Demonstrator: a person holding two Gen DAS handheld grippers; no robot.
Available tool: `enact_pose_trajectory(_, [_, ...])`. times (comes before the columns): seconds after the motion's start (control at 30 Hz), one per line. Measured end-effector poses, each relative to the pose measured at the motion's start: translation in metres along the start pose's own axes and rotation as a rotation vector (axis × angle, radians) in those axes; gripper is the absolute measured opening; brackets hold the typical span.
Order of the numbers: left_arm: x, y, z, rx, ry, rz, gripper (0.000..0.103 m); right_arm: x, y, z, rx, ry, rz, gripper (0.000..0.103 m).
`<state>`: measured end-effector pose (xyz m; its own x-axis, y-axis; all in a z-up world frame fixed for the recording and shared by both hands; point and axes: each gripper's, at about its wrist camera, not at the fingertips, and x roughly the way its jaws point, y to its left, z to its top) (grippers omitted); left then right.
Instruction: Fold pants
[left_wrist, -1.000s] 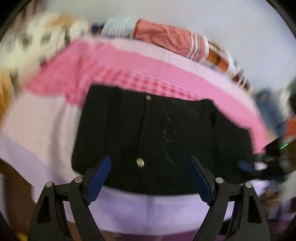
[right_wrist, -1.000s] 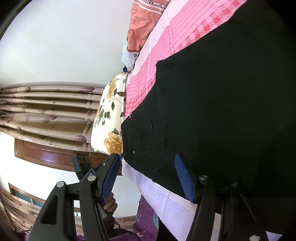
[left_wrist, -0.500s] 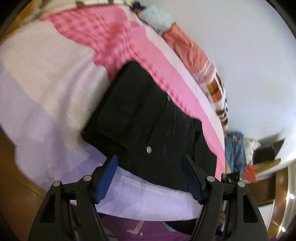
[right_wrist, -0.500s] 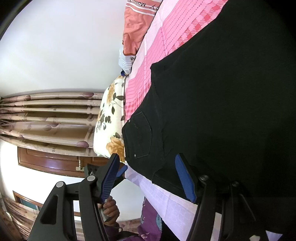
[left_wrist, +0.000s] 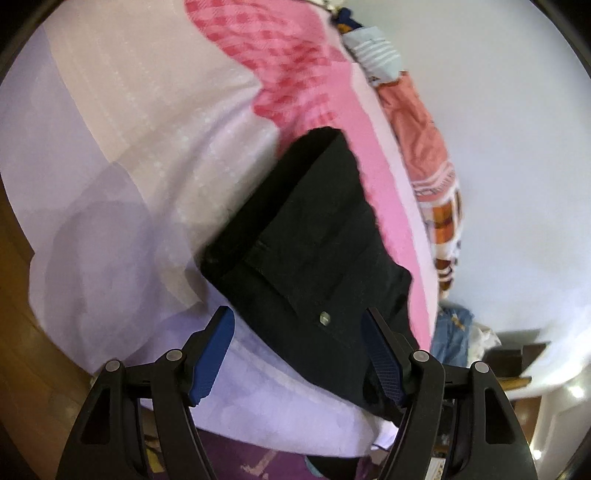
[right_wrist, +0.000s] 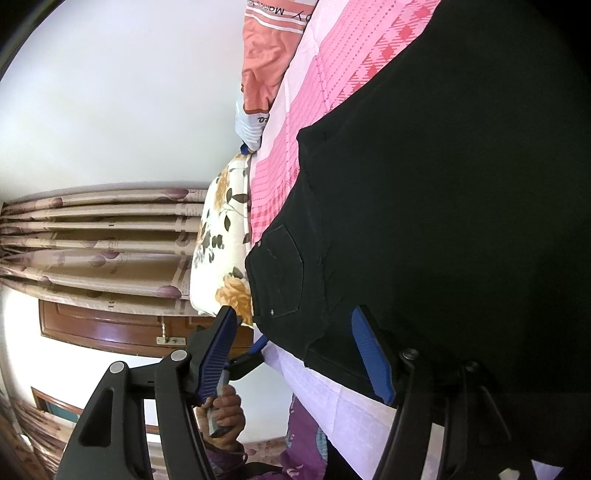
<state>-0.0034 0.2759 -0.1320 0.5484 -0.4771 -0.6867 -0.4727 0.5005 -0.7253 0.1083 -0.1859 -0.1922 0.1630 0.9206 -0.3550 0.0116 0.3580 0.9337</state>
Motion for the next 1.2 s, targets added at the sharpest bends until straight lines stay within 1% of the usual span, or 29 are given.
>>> enact_pose_trajectory(0.07, [0.006,0.004,0.004,-0.027,0.013,-0.016,0.072,-0.001,0.0,0.0,0.005,-0.002,0.005,0.062])
enact_pose_trajectory(0.1, [0.009,0.004,0.005,-0.034,0.016,-0.011,0.072,-0.001,-0.001,0.0,0.011,-0.003,0.008,0.062])
enact_pose_trajectory(0.17, [0.015,0.01,0.005,-0.065,0.023,0.035,0.072,0.0,-0.002,0.001,0.02,-0.005,0.014,0.062])
enact_pose_trajectory(0.27, [0.023,0.018,0.005,-0.122,0.047,0.0,0.072,-0.001,-0.004,0.001,0.034,-0.009,0.025,0.062])
enact_pose_trajectory(0.43, [0.019,0.015,0.009,-0.127,0.013,-0.045,0.072,0.001,-0.003,0.001,0.035,-0.008,0.023,0.062])
enact_pose_trajectory(0.53, [0.021,0.015,0.012,-0.116,0.011,-0.025,0.072,0.0,-0.003,0.001,0.041,-0.009,0.024,0.062])
enact_pose_trajectory(0.63, [0.021,0.021,0.013,-0.148,0.005,-0.04,0.072,-0.001,-0.003,-0.001,0.044,-0.011,0.03,0.062])
enact_pose_trajectory(0.7, [0.019,0.019,0.011,-0.131,-0.003,-0.029,0.072,0.0,-0.003,-0.001,0.046,-0.013,0.03,0.062])
enact_pose_trajectory(0.8, [0.021,0.017,0.01,-0.107,-0.018,-0.04,0.072,0.001,-0.003,-0.001,0.045,-0.014,0.03,0.062])
enact_pose_trajectory(0.87, [0.021,0.015,0.009,-0.094,-0.03,-0.064,0.073,0.001,-0.004,-0.001,0.046,-0.014,0.031,0.062])
enact_pose_trajectory(0.97, [0.019,0.012,0.008,-0.036,-0.041,-0.103,0.073,0.002,-0.004,0.0,0.049,-0.014,0.032,0.062])
enact_pose_trajectory(1.03, [0.017,0.015,0.006,-0.027,-0.046,-0.12,0.073,0.002,-0.005,0.0,0.052,-0.016,0.035,0.062])
enact_pose_trajectory(1.13, [0.018,0.023,0.008,-0.054,-0.048,-0.154,0.073,0.004,-0.006,0.001,0.059,-0.016,0.037,0.062])
enact_pose_trajectory(1.2, [0.018,0.021,0.008,-0.029,-0.046,-0.142,0.072,0.005,-0.006,0.002,0.062,-0.017,0.039,0.062])
